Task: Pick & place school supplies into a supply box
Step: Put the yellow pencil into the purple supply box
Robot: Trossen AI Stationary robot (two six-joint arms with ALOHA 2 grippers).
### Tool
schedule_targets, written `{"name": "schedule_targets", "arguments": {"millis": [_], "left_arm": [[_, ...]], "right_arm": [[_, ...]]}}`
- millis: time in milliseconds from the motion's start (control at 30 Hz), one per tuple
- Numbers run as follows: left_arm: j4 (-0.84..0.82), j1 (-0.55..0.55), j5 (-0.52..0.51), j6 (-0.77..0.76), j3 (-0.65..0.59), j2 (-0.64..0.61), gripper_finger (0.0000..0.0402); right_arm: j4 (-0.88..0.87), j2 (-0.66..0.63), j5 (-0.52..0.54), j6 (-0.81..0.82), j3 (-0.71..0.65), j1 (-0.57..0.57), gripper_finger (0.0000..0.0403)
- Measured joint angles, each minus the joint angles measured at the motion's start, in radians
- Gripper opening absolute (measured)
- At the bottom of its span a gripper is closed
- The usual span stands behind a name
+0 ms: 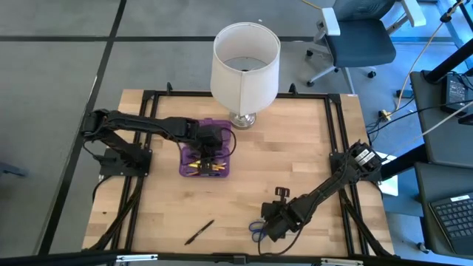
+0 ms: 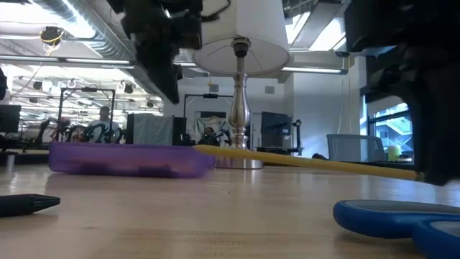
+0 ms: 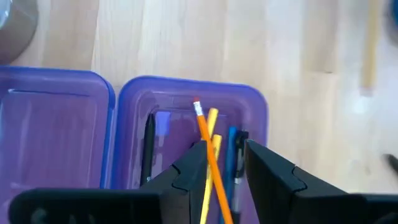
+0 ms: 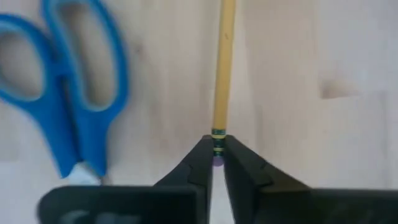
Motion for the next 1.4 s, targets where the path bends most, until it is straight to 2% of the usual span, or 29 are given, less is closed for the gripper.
{"name": "schedule_targets", "arguments": {"millis": [167, 333, 433, 600, 767, 933, 1133, 1400], "left_arm": [[0.049, -0.004, 0.013, 0.000, -0.014, -0.117, 0.0104], [0.182, -0.006, 0.014, -0.022, -0.107, -0.290, 0.0102], [0.358, -0.012, 0.013, -0.054, -0.210, -0.382, 0.0102], [0.822, -0.052, 0.078, -0.030, -0.455, -0.457, 0.0106], [1.309, -0.094, 0.074, 0.054, -0.663, -0.428, 0.0105], [1.572, -0.122, 0.066, 0.184, -0.737, -0.349, 0.0104], [1.708, -0.159, 0.066, 0.225, -0.690, -0.229, 0.0131], [1.725, -0.181, 0.065, 0.223, -0.632, -0.191, 0.0164]], "right_arm": [[-0.076, -0.037, 0.090, 0.083, 0.001, 0.024, 0.0033], [-0.154, -0.113, 0.251, 0.135, 0.002, 0.067, 0.0038], [-0.158, -0.163, 0.333, 0.119, 0.003, 0.074, 0.0040], [-0.108, -0.221, 0.506, 0.016, 0.003, 0.072, 0.0041], [0.012, -0.246, 0.651, -0.091, 0.003, 0.045, 0.0041], [0.201, -0.246, 0.746, -0.244, 0.003, -0.005, 0.0041], [0.454, -0.239, 0.708, -0.469, 0.004, -0.100, 0.0042], [0.520, -0.238, 0.551, -0.512, 0.004, -0.194, 0.0042]]}}
